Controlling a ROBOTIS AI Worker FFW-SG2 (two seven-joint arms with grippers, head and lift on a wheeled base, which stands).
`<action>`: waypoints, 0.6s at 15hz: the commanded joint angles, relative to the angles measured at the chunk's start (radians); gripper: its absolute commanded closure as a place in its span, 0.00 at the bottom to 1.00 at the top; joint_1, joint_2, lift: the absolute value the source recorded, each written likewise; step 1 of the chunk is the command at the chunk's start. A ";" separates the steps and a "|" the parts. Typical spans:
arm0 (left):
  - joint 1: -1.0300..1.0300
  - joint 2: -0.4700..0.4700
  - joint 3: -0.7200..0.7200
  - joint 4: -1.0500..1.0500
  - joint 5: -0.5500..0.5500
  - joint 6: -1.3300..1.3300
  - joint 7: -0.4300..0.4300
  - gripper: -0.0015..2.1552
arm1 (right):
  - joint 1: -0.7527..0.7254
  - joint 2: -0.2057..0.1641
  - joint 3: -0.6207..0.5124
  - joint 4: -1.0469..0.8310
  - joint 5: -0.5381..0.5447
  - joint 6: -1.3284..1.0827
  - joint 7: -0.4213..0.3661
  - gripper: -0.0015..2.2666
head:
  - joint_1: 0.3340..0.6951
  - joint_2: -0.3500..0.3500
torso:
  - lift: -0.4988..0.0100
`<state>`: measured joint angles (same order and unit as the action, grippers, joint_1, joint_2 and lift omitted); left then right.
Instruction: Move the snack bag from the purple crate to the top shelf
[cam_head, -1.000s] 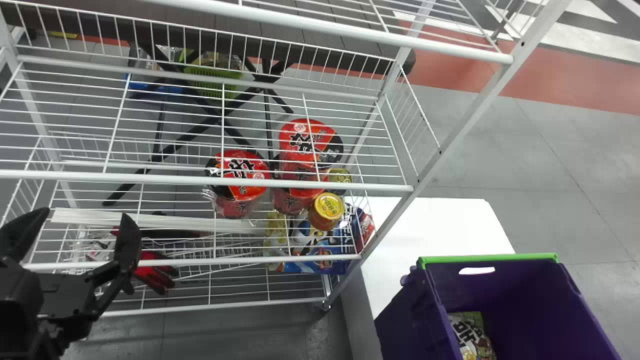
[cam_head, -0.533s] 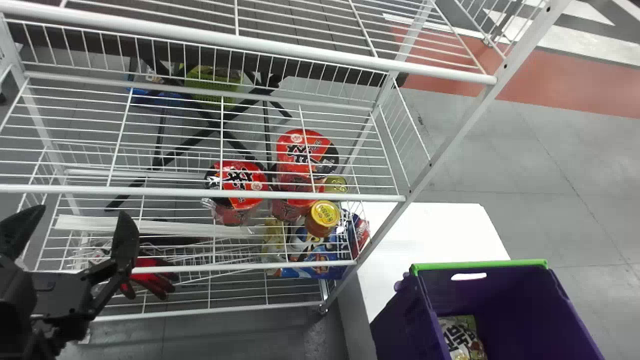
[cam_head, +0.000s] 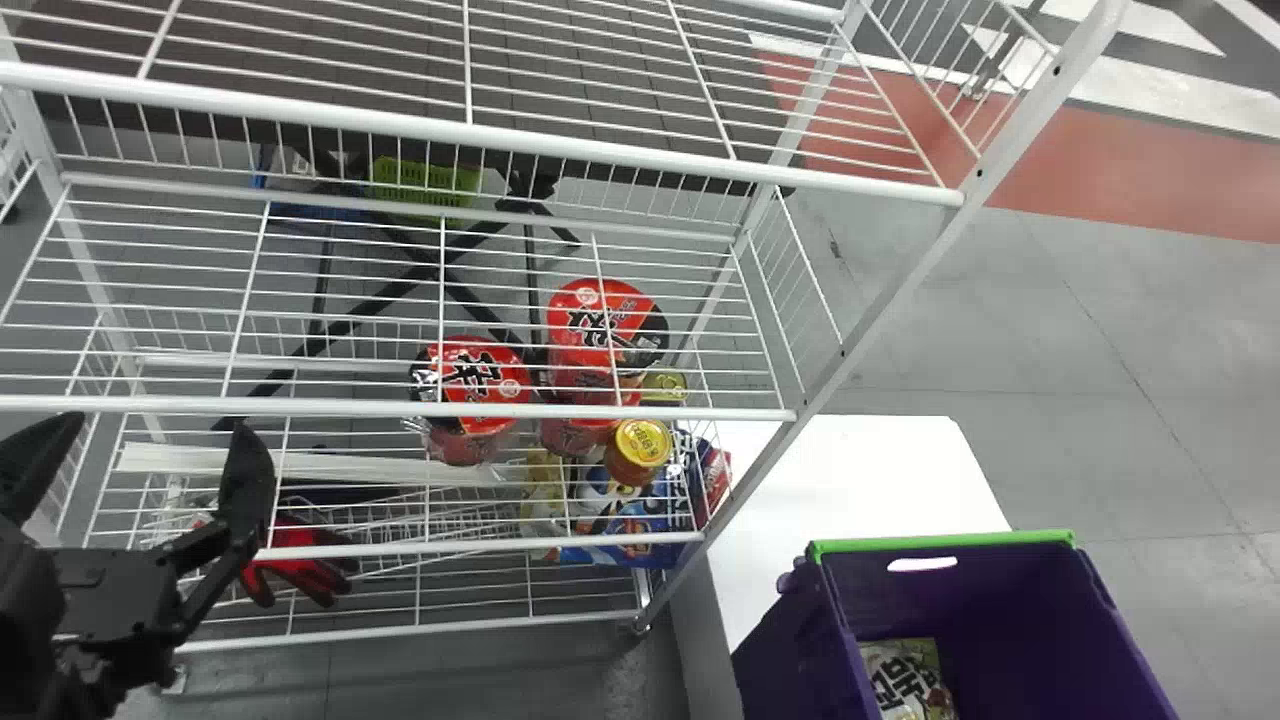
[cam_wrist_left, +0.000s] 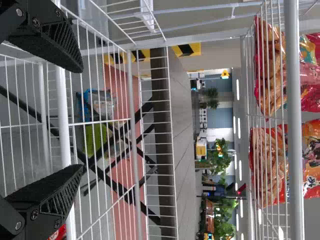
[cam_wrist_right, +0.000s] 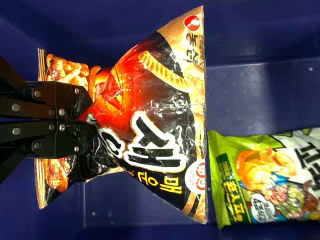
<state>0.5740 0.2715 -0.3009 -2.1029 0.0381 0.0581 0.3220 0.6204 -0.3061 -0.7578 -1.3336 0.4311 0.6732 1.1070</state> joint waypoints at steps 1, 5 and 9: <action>0.004 0.000 0.000 -0.003 -0.001 0.000 0.000 0.07 | -0.001 -0.001 0.000 -0.001 0.001 0.001 -0.001 0.62 | 1.00 0.00 | 0.39; 0.014 0.000 0.000 -0.020 -0.004 0.000 0.002 0.07 | -0.001 -0.001 0.000 -0.007 0.008 0.004 0.007 0.62 | 1.00 0.00 | 0.42; 0.024 0.000 0.006 -0.025 -0.006 -0.004 0.005 0.07 | -0.001 -0.007 -0.003 -0.015 0.008 0.010 0.010 0.62 | 1.00 0.00 | 0.45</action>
<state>0.5966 0.2715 -0.2953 -2.1286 0.0323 0.0558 0.3260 0.6197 -0.3106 -0.7606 -1.3464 0.4387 0.6808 1.1164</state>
